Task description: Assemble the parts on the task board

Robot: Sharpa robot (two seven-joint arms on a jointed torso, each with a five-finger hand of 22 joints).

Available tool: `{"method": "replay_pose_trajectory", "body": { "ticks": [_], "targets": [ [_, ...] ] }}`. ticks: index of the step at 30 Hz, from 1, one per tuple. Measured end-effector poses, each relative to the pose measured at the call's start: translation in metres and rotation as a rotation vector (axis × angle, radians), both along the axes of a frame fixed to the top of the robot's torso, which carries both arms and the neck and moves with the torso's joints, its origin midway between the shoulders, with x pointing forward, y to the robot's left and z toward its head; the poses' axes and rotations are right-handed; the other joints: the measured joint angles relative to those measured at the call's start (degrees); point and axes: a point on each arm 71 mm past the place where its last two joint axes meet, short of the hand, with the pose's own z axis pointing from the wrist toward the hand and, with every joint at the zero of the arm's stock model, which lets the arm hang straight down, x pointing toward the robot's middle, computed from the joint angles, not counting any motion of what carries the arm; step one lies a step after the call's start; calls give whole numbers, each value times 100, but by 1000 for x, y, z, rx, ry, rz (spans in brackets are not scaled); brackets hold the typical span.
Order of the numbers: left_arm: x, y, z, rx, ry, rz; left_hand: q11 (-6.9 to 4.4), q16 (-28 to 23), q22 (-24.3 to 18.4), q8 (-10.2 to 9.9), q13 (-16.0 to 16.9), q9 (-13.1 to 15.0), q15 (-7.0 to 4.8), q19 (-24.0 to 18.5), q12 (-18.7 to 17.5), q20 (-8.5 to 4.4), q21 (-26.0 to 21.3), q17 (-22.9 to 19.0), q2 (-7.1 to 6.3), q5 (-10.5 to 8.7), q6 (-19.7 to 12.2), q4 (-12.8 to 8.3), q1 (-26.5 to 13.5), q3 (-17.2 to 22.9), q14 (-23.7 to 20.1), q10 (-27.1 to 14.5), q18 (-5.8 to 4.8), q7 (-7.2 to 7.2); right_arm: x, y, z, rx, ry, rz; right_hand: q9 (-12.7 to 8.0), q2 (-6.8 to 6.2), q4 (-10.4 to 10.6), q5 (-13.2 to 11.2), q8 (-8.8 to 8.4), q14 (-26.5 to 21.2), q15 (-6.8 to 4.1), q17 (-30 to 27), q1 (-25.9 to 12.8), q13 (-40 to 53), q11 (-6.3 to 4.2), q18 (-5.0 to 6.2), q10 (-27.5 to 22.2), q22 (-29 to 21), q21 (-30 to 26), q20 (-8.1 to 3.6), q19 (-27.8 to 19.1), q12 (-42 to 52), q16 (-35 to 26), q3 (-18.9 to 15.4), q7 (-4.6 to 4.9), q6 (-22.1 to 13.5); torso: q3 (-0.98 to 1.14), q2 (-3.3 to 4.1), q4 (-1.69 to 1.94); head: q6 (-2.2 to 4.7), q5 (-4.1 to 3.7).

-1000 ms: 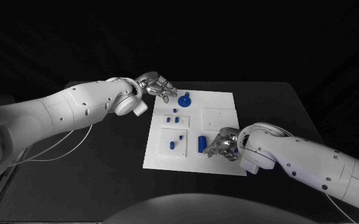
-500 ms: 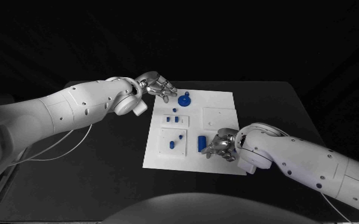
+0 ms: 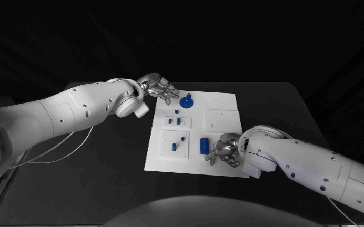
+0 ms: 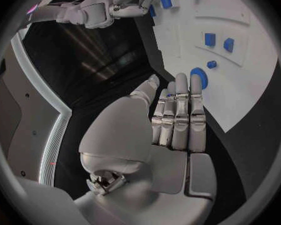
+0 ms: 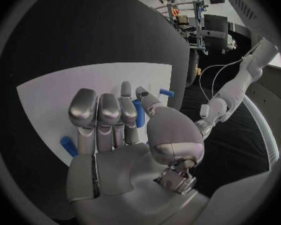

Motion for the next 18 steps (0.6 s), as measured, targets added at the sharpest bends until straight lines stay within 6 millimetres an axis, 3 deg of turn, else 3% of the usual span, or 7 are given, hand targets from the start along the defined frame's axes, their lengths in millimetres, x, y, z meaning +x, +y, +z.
{"method": "replay_pose_trajectory", "body": {
  "ticks": [4,11,16,18],
  "targets": [
    [0,1,0,1,1,1,0,0,0,0,0,0,0,0,0,0,0,0,0,0,0,0,0,0,0,0,0,0,-4,-2,1,3,5,9,-19,-52,57,2,0,0,0,-7,52,15,0,0,0,0,0,0,0,32,0,-347,0,0,1,2,-2,1,1],
    [0,2,-1,5,1,2,0,0,-1,0,0,0,0,0,0,0,0,0,0,0,0,0,0,0,0,0,0,0,-5,-11,14,22,-14,4,-56,-128,234,-270,0,0,1,-7,128,71,0,0,0,0,0,1,0,71,18,-789,0,0,1,1,-3,8,-10],
    [0,3,-2,7,2,3,0,0,-1,0,0,0,0,0,0,0,0,0,0,0,0,0,0,0,0,0,0,0,1,-24,29,35,-44,-19,-85,-166,279,-286,0,0,1,-13,172,105,0,0,0,-1,0,1,0,109,37,-835,2,-2,-1,-3,-5,27,-22],
    [0,3,-2,7,3,3,0,0,2,0,0,0,0,0,0,0,0,0,0,0,0,0,0,0,0,0,0,0,4,-32,36,39,-60,-34,-118,-124,279,-311,0,-1,1,-13,235,129,1,0,0,-1,0,1,0,149,41,-835,22,-22,-2,-4,-8,33,-30]
  ]
}}
